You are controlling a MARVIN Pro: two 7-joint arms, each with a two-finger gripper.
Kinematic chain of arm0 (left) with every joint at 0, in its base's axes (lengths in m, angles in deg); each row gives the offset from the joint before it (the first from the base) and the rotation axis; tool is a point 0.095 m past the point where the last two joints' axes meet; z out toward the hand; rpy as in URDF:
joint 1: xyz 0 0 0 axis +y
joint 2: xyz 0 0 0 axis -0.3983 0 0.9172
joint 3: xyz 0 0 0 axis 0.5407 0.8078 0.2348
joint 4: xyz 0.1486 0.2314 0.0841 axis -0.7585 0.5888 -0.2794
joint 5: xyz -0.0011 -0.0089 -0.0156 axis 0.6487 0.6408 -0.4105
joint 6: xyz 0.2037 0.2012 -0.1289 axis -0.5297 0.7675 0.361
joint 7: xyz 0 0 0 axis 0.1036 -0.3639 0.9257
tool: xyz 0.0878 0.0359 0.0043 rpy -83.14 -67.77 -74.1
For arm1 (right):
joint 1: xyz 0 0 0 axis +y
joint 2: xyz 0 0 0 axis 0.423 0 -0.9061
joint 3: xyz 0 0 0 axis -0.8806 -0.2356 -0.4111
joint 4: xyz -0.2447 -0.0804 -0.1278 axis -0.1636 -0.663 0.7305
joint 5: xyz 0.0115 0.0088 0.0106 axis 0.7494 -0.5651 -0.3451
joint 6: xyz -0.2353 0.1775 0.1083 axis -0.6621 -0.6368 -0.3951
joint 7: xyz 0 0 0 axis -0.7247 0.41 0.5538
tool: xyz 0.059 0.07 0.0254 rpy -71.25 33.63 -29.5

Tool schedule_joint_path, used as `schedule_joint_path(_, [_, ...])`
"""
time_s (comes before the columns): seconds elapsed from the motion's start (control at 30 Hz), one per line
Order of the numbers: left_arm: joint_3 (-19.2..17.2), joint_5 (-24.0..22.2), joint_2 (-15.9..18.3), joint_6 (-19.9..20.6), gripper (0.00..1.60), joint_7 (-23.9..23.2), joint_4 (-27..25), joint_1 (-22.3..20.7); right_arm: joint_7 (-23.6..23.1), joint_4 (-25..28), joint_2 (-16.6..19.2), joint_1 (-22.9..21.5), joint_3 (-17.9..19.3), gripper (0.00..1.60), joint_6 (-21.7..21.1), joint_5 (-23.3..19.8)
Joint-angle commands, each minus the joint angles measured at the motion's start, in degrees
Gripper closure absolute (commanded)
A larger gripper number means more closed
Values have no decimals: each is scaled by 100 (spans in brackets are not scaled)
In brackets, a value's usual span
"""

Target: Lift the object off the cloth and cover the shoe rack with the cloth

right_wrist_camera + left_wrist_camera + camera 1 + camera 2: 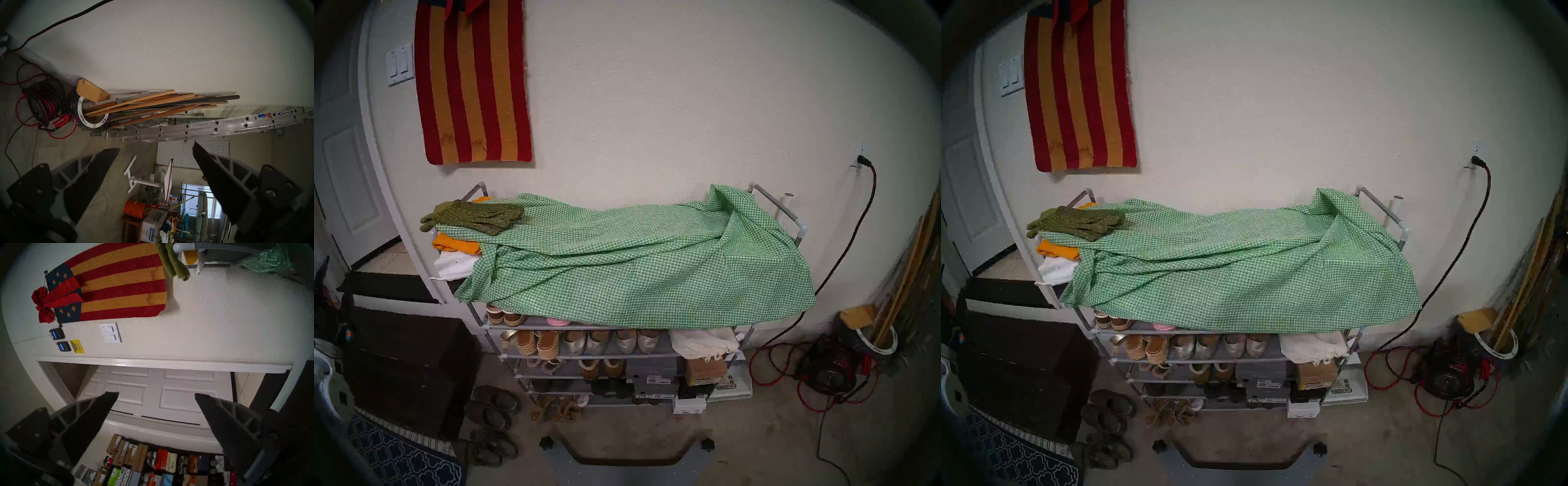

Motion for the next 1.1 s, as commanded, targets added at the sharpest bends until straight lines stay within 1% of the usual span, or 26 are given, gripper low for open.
schedule_joint_path(0.0, [-226, -294, 626, -654, 0, -657, 238, -230, 2, 3, 8, -1, 1, 0, 1, 3])
schedule_joint_path(0.03, [-226, -294, 626, -654, 0, -657, 238, -230, 2, 3, 8, -1, 1, 0, 1, 3])
schedule_joint_path(0.07, [-216, -380, 804, -912, 0, -934, 337, -299, 2, 3, 8, -1, 1, 0, 1, 3])
schedule_joint_path(0.13, [-129, -437, 918, -1115, 0, -1156, 394, -387, 2, 3, 8, -1, 1, 0, 1, 3])
schedule_joint_path(0.17, [-129, -437, 918, -1115, 0, -1156, 394, -387, 2, 3, 8, -1, 1, 0, 1, 3])
schedule_joint_path(0.2, [-37, -463, 1059, -1270, 0, -1384, 461, -467, 2, 3, 8, -1, 1, 0, 1, 3])
schedule_joint_path(0.27, [91, -471, 1179, -1432, 0, -1603, 537, -557, 2, 3, 8, -1, 1, 0, 1, 3])
schedule_joint_path(0.37, [222, -573, 1436, -1738, 0, -1965, 751, -763, 2, 3, 8, -1, 1, 0, 1, 4])
schedule_joint_path(0.43, [285, -631, 1518, -1866, 0, -2146, 839, -926, 2, 3, 8, -1, 1, 0, 1, 4])
schedule_joint_path(0.47, [333, -699, 1668, -1954, 0, -2220, 953, -988, 2, 3, 8, -1, 1, 0, 1, 4])
schedule_joint_path(0.5, [374, -711, 1684, -2019, 0, -2313, 995, -1108, 2, 3, 8, -1, 1, 0, 1, 4])
schedule_joint_path(0.53, [374, -711, 1684, -2019, 0, -2313, 995, -1108, 2, 3, 8, -1, 1, 0, 1, 4])
schedule_joint_path(0.57, [403, -713, 1691, -2058, 0, -2377, 1020, -1196, 2, 3, 8, -1, 1, 0, 1, 4])
schedule_joint_path(0.6, [454, -770, 1821, -2114, 0, -2414, 1115, -1239, 2, 3, 8, -1, 1, 0, 1, 4])
schedule_joint_path(0.63, [563, -767, 1935, -2192, 0, -2451, 1227, -1418, 2, 3, 8, -1, 1, 0, 1, 4])
schedule_joint_path(0.67, [598, -805, 2055, -2218, 0, -2414, 1290, -1434, 2, 3, 8, -1, 1, 0, 1, 4])
schedule_joint_path(0.7, [624, -782, 2017, -2266, 0, -2439, 1288, -1529, 2, 3, 9, -1, 1, 0, 2, 4])
schedule_joint_path(0.73, [677, -803, 2157, -2295, 0, -2346, 1369, -1555, 2, 3, 9, -1, 1, 0, 2, 4])
schedule_joint_path(0.83, [740, -829, 2253, -2329, 0, -2252, 1424, -1615, 2, 3, 9, -1, 1, 0, 2, 4])
schedule_joint_path(0.87, [807, -882, 2339, -2367, 0, -2207, 1482, -1645, 2, 3, 9, -1, 0, 0, 2, 5])
schedule_joint_path(0.9, [1126, -1052, 2522, -2376, 0, -2076, 1613, -1814, 2, 3, 9, -1, 0, 0, 2, 5])
schedule_joint_path(0.93, [1264, -1086, 2595, -2356, 0, -1992, 1668, -1868, 2, 3, 9, -1, 0, 0, 2, 5])
schedule_joint_path(1.03, [1606, -1257, 2762, -2380, 0, -1770, 1804, -2005, 2, 3, 9, -1, 0, 0, 1, 5])
schedule_joint_path(1.07, [1606, -1257, 2762, -2380, 0, -1770, 1804, -2005, 2, 3, 9, -1, 0, 0, 1, 5])
